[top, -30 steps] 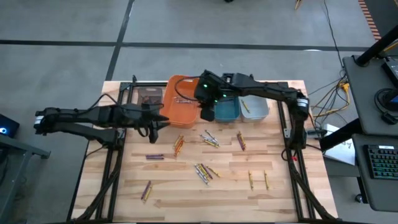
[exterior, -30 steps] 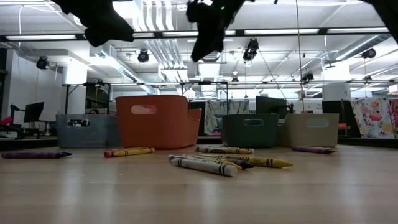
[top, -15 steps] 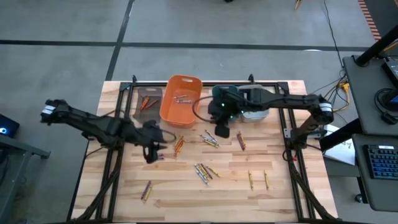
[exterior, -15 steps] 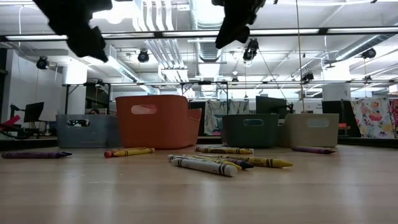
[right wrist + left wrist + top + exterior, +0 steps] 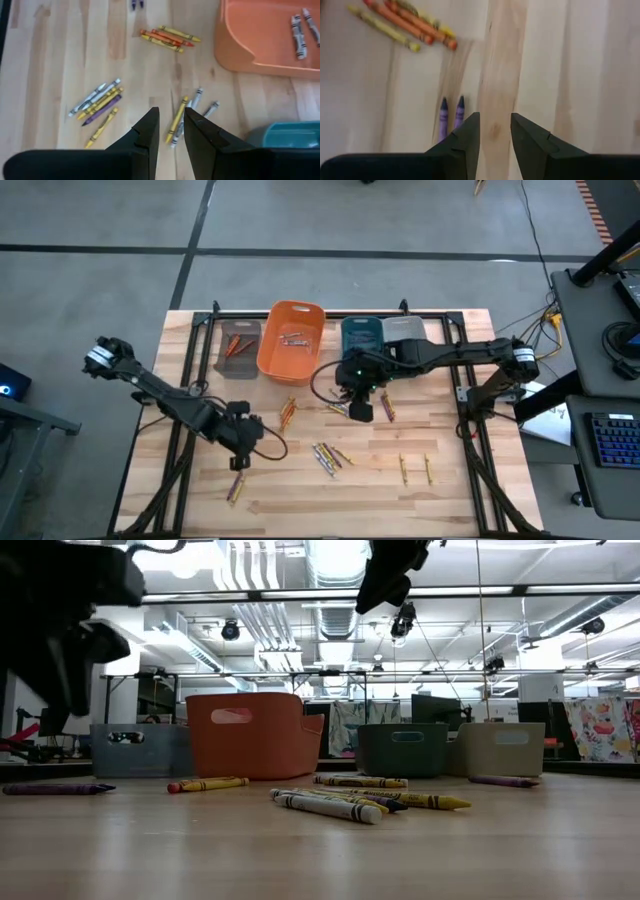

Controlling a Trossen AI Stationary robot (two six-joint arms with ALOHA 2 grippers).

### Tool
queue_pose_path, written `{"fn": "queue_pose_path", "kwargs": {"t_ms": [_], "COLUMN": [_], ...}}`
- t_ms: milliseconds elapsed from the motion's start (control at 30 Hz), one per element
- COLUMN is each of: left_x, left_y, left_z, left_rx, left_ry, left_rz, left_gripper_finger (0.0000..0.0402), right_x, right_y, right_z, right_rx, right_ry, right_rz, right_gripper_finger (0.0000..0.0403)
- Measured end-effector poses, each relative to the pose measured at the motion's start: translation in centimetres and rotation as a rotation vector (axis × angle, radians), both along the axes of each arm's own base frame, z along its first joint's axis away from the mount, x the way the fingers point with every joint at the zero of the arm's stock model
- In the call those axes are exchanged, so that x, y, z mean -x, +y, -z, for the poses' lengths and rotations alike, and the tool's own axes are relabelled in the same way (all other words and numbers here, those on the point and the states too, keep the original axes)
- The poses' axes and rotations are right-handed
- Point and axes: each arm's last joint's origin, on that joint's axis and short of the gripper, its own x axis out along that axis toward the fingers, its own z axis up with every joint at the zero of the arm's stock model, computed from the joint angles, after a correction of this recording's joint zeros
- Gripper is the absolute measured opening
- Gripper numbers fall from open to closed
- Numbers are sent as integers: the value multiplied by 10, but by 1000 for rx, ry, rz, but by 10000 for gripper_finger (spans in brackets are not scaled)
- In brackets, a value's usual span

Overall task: Sort crayons
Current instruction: Put the purple crayon into the blue bin

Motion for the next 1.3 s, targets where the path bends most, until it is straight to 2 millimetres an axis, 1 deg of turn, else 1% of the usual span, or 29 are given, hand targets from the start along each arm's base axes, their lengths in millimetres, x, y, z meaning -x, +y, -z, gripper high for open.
{"fn": "queue_pose_path", "kwargs": {"t_ms": [100,233,433,600,700,1033,1300], "left_x": [0,0,0,6,9,11,12], "left_y": [-1,0,1,5,6,7,7], "left_z": [10,18,27,37,40,53,56], "left_rx": [-33,-92,-149,-168,-171,-129,-118], "left_ry": [49,80,95,121,123,93,91], "left_rz": [-24,-26,-16,-13,-9,14,9], "left_gripper_finger": [91,93,115,138,146,138,137], "right_x": [0,1,1,1,1,1,1], "right_y": [9,19,28,28,28,27,27], "right_z": [0,0,1,1,1,1,1], "right_rx": [-5,-17,-24,-26,-11,-7,-7], "right_ry": [0,4,6,6,5,8,8], "right_rz": [-18,-33,-42,-41,-29,-26,-26], "right_gripper_finger": [73,70,70,74,74,68,68]}}
